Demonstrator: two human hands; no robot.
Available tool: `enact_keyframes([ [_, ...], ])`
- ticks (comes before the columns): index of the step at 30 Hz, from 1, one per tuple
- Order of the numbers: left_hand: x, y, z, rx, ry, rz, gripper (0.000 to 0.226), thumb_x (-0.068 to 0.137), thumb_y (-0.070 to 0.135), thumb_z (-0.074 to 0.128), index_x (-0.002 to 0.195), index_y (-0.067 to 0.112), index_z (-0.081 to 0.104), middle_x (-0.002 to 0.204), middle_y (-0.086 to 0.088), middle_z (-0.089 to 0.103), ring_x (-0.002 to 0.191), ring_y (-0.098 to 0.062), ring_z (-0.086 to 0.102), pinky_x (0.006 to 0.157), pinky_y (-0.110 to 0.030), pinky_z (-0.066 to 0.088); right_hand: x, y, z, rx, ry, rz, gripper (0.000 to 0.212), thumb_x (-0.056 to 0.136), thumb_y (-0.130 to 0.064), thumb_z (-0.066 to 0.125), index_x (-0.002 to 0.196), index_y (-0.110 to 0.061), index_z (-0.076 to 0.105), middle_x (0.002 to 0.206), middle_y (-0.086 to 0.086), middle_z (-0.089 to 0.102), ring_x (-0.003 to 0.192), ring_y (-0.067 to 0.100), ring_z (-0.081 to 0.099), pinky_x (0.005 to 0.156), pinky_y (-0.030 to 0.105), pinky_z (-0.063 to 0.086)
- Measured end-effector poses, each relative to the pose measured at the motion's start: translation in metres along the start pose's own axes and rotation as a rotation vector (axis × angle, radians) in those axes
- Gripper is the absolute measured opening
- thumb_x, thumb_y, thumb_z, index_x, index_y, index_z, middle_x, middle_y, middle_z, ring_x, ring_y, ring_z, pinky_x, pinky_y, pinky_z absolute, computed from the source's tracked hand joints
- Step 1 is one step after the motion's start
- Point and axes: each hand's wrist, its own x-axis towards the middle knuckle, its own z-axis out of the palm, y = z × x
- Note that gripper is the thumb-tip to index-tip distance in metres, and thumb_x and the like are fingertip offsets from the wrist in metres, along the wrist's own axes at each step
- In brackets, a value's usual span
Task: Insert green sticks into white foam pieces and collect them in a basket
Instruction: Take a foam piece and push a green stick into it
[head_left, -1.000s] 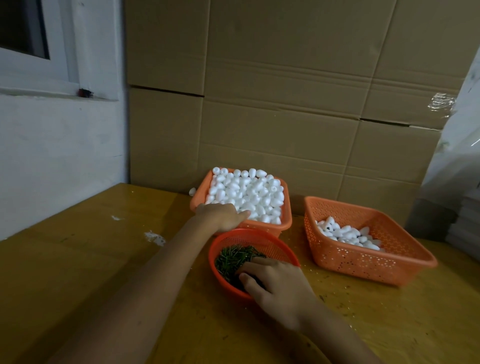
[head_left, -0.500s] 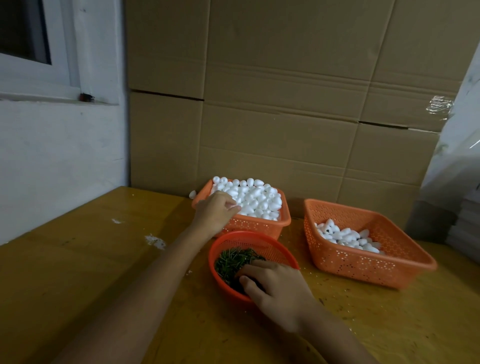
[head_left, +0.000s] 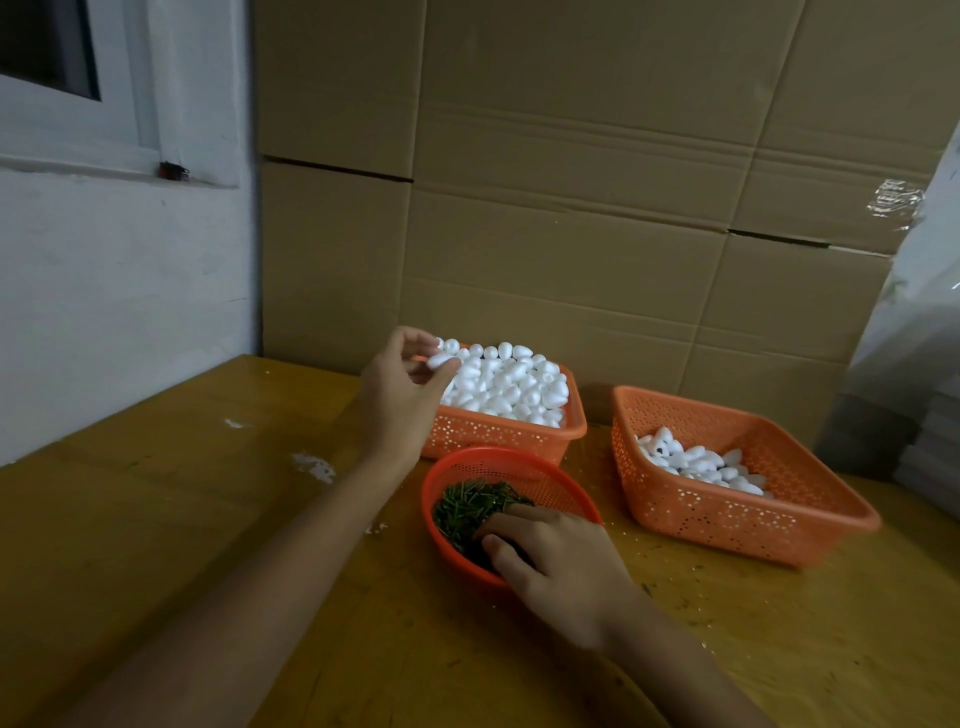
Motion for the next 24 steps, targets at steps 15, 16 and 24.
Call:
enact_keyframes([
  [15,-0.072,0.023,-0.006,-0.019,-0.587,-0.056,0.034,0.077,0.007,0.091,0.100,0.028,0.077,0.102,0.015,0.076,0.079,-0.008,0.076,0.070,-0.019,0.057,0.001,-0.001,0.001,0.016,0.033,-0.043,0.041,0.104,-0.048,0.031,0.101,-0.027,0.066,0.096,-0.011,0.065,0.081,0.011,0.056,0.064,0.027,0.032],
  [16,-0.073,0.023,-0.006,0.004,-0.605,-0.043,0.038,0.077,0.008,0.092,0.102,0.032,0.076,0.103,0.017,0.076,0.079,-0.008,0.076,0.070,-0.020,0.058,0.001,-0.001,0.001,0.016,0.033,-0.046,0.042,0.104,-0.048,0.030,0.102,-0.027,0.066,0.097,-0.010,0.066,0.081,0.011,0.056,0.065,0.028,0.033],
  [24,-0.070,0.025,-0.010,-0.074,-0.591,-0.076,0.024,0.083,0.013,0.089,0.100,0.023,0.076,0.100,0.007,0.079,0.087,-0.013,0.079,0.075,-0.023,0.060,0.000,-0.001,0.003,0.026,0.018,-0.050,0.030,0.110,-0.041,0.037,0.087,-0.030,0.053,0.086,-0.014,0.055,0.075,0.011,0.053,0.064,0.028,0.031],
])
